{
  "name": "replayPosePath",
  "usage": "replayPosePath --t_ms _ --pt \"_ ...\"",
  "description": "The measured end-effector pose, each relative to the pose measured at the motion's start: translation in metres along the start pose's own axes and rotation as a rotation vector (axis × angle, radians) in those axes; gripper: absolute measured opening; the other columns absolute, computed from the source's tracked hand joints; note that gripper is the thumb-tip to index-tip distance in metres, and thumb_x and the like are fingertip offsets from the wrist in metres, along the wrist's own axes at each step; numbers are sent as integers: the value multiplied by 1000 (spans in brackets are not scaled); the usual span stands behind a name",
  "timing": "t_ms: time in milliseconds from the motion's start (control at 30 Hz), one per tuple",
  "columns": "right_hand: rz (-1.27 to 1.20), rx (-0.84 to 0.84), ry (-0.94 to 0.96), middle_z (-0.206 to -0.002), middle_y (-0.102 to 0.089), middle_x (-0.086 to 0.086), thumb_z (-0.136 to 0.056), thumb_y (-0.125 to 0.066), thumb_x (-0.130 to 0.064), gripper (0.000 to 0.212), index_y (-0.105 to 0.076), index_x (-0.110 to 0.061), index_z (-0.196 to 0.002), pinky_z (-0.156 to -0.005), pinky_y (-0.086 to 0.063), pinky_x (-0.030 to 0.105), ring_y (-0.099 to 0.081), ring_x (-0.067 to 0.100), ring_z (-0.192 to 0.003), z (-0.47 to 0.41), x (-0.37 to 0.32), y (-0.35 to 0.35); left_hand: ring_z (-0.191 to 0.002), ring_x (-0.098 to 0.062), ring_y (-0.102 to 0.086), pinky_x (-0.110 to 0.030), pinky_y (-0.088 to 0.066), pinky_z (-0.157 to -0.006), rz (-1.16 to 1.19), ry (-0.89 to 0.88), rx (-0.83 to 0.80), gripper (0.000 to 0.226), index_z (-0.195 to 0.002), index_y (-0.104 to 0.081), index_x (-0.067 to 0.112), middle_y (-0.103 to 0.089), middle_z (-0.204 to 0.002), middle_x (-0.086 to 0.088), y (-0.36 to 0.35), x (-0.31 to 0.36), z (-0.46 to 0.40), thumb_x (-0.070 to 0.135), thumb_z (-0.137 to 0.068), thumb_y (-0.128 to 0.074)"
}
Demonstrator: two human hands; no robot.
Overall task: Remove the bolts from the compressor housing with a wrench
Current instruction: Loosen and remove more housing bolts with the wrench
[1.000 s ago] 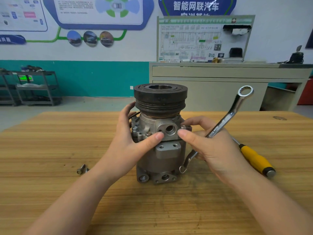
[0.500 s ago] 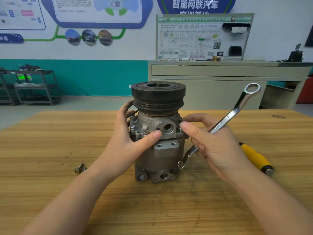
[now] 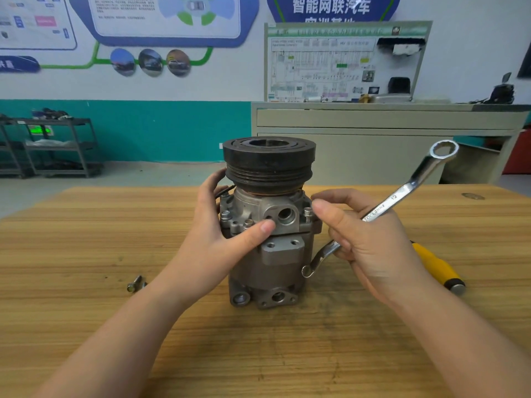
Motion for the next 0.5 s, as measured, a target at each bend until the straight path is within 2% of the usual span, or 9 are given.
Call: replayPosePath --t_ms 67,133,200,300,333,367,433,500 --pt "55 -13 16 -38 -44 -10 -68 -73 -23 20 -69 -10 -83 -37 -30 9 -38 0 -34 2 -2 -3 -109 29 -39 5 -37 -77 -5 -4 2 82 -117 -15 69 -33 -126 38 0 0 0 65 -56 -70" --pt "80 -19 30 -39 -42 -8 -78 -70 -13 6 -73 -13 -83 -38 -30 10 -35 2 -36 2 0 -2 -111 28 -39 5 -36 -78 -3 -4 2 82 -117 -15 69 -33 -127 38 1 0 0 66 -56 -71" --pt "27 -26 19 -39 -44 -9 -83 -65 -8 10 -73 -12 -87 -38 -30 9 -36 1 -35 2 -1 -2 -113 26 -39 5 -37 -79 -2 -7 2 82 -117 -16 69 -34 -128 36 1 -1 0 66 -56 -71" --pt "19 -61 29 -38 -48 -9 -78 -66 -12 17 -67 -6 -94 -38 -33 7 -43 0 -33 5 -3 -6 -112 26 -39 5 -37 -79 -2 -14 4 82 -118 -16 68 -33 -128 37 0 -1 0 66 -57 -71" --pt "39 -63 31 -38 -48 -9 -80 -66 -9 13 -67 -6 -92 -39 -34 8 -43 0 -34 4 -3 -7 -112 26 -39 5 -36 -79 -3 -15 4 82 -117 -16 69 -33 -128 38 0 -1 0 66 -57 -71" --pt "51 -53 31 -39 -46 -10 -83 -65 -5 8 -69 -8 -90 -39 -33 8 -40 0 -35 4 -2 -6 -112 26 -39 5 -36 -78 -4 -13 4 82 -117 -16 70 -33 -127 38 0 -1 0 67 -57 -71" --pt "51 -39 19 -40 -40 -8 -86 -62 -4 15 -73 -13 -87 -39 -30 10 -33 2 -36 1 2 -2 -112 26 -38 5 -36 -78 -10 -7 4 81 -115 -15 71 -32 -128 38 1 0 0 68 -56 -70" --pt "42 -31 19 -40 -39 -9 -84 -65 -12 9 -72 -14 -90 -39 -29 9 -33 1 -36 2 0 -3 -113 26 -38 5 -36 -79 -15 -4 4 81 -115 -15 72 -32 -129 37 1 0 0 68 -56 -70"
Point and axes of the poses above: each hand's wrist, its own z-axis away from the middle knuckle, its own y-axis out of the back of the hand, x = y × z, the point moved 2 cm from there along -z, towards the middle knuckle
